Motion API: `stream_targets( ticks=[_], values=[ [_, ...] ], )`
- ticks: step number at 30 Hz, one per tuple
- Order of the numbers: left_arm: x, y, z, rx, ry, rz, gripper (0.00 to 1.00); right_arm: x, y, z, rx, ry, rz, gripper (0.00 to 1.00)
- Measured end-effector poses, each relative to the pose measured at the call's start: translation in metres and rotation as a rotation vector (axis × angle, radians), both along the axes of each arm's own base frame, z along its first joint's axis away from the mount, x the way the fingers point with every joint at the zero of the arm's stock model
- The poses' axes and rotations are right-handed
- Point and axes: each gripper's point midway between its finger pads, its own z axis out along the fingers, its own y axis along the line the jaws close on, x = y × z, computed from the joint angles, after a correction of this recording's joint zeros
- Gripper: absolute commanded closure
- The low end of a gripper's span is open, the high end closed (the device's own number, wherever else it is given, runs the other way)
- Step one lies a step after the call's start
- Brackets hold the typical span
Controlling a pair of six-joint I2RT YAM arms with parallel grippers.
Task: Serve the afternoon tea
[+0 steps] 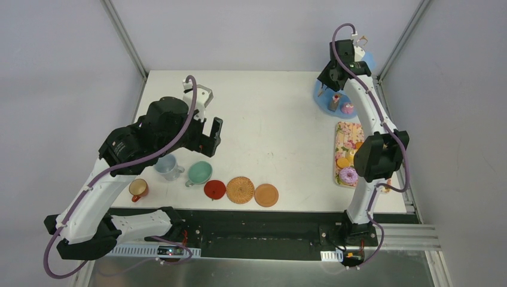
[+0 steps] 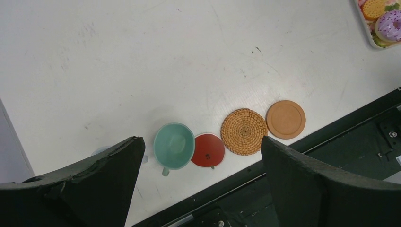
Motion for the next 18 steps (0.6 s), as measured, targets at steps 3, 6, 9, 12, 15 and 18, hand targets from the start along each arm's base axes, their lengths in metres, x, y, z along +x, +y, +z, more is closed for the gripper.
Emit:
stream_targets(
  ticks=[3, 6, 9, 12, 15, 18],
  values=[
    [0.001, 0.0, 0.0, 0.009, -0.003, -0.004, 0.0, 0.004, -0.004, 0.0, -0.005, -0.004, -0.012, 0.69],
    [0.002, -0.001, -0.002, 0.016, 0.0, -0.006, 0.0, 0.008, -0.009, -0.007, -0.01, 0.007, -0.025, 0.68],
    [0.002, -0.001, -0.003, 0.02, 0.004, -0.007, 0.0, 0.012, -0.012, -0.016, -0.015, 0.024, -0.032, 0.64],
    [0.003, -0.002, -0.004, 0.028, 0.003, -0.011, 0.0, 0.015, -0.013, -0.024, -0.02, 0.039, -0.035, 0.59],
    [0.003, -0.001, -0.004, 0.036, 0.0, -0.016, 0.0, 0.017, -0.013, -0.029, -0.024, 0.048, -0.038, 0.54],
    [0.003, -0.001, -0.004, 0.039, -0.002, -0.019, 0.0, 0.02, -0.012, -0.03, -0.024, 0.048, -0.038, 0.51]
  ],
)
